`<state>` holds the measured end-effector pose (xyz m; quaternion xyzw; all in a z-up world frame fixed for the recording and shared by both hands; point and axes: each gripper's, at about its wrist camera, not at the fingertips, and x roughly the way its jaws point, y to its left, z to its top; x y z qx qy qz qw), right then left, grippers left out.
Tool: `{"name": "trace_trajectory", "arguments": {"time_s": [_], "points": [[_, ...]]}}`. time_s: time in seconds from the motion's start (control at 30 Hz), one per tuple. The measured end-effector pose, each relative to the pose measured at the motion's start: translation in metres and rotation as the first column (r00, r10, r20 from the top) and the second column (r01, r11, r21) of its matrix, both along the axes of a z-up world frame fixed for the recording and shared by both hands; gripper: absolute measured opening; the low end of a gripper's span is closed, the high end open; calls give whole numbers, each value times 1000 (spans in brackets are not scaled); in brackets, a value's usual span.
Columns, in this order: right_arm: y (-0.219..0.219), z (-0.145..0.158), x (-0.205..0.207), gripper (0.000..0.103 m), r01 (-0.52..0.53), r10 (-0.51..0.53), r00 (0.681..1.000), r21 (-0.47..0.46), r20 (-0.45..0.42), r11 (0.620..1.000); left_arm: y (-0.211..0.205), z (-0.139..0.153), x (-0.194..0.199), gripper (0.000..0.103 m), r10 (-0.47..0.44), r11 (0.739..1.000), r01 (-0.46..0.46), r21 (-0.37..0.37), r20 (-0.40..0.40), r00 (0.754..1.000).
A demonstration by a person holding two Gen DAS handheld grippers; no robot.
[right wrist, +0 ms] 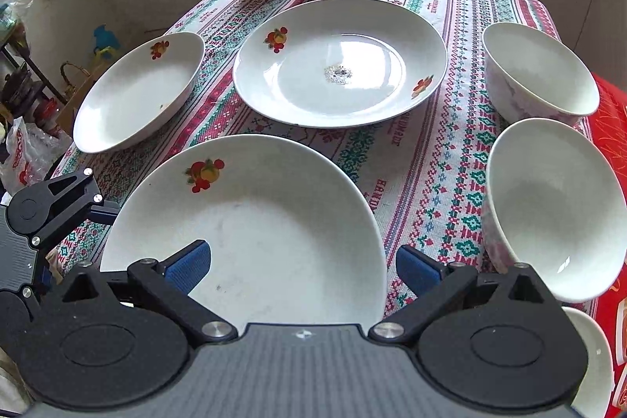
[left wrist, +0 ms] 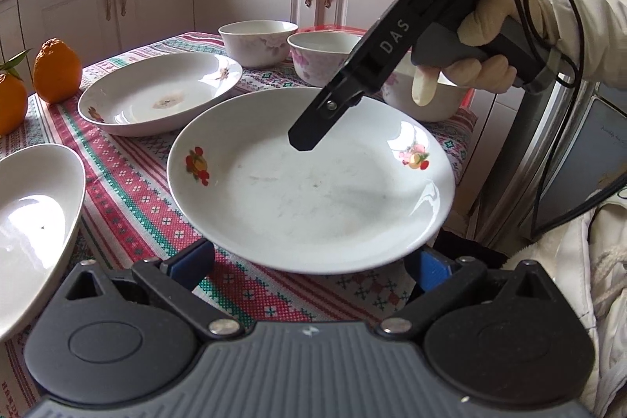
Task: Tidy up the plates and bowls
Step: 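Carry the held plate with the right gripper over the plate before the left gripper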
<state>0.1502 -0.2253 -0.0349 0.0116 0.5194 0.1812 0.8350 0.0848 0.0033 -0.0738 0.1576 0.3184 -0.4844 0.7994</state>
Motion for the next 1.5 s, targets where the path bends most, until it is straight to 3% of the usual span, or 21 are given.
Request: {"name": "trace_trajectory", "arguments": {"time_s": [0.4, 0.93, 1.5], "points": [[1, -4, 10, 88, -64, 64, 997, 5, -31, 998, -4, -1, 0, 101, -11, 1000, 11, 5, 1, 1000], [-8, -4, 14, 88, -69, 77, 994, 92, -83, 993, -5, -2, 0, 101, -19, 1000, 19, 6, 9, 1000], [4, -1, 16, 90, -87, 93, 993, 89, -69, 992, 1, 2, -1, 96, -9, 1000, 9, 4, 16, 1000]]}}
